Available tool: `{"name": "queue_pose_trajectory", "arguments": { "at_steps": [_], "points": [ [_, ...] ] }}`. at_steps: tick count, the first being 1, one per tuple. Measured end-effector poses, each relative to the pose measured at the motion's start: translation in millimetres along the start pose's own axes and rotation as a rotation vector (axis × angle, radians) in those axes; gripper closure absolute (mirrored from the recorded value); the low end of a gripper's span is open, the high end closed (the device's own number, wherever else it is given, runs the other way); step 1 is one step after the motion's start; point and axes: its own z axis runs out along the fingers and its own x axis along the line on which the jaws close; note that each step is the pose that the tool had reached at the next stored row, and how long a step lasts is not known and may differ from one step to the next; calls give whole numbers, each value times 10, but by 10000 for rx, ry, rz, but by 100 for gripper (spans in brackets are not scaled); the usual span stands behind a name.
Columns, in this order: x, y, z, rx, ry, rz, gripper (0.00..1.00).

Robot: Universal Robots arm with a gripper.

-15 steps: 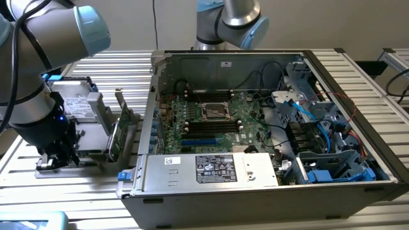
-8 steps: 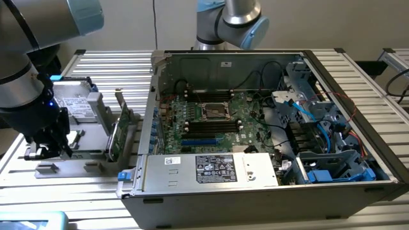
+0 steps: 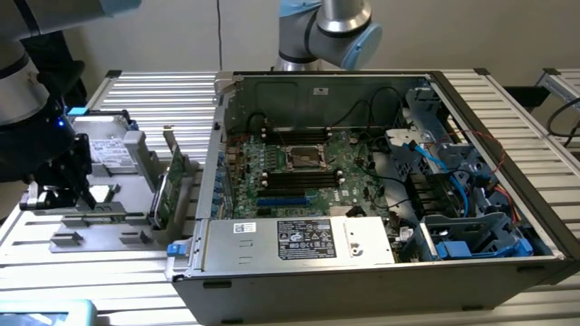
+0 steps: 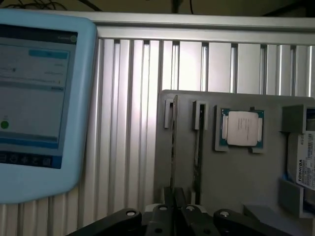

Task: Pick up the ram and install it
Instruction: 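Pick up the ram and move it above insertion slot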

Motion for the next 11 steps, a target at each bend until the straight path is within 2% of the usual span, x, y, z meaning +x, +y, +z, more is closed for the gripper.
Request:
{"name": "queue_pose_trajectory", "arguments": {
  "at_steps": [3,11],
  "points": [
    [2,-64,-137,0,3,1,87],
    [9,-309,-507,-1,3,1,87]
  ]
}}
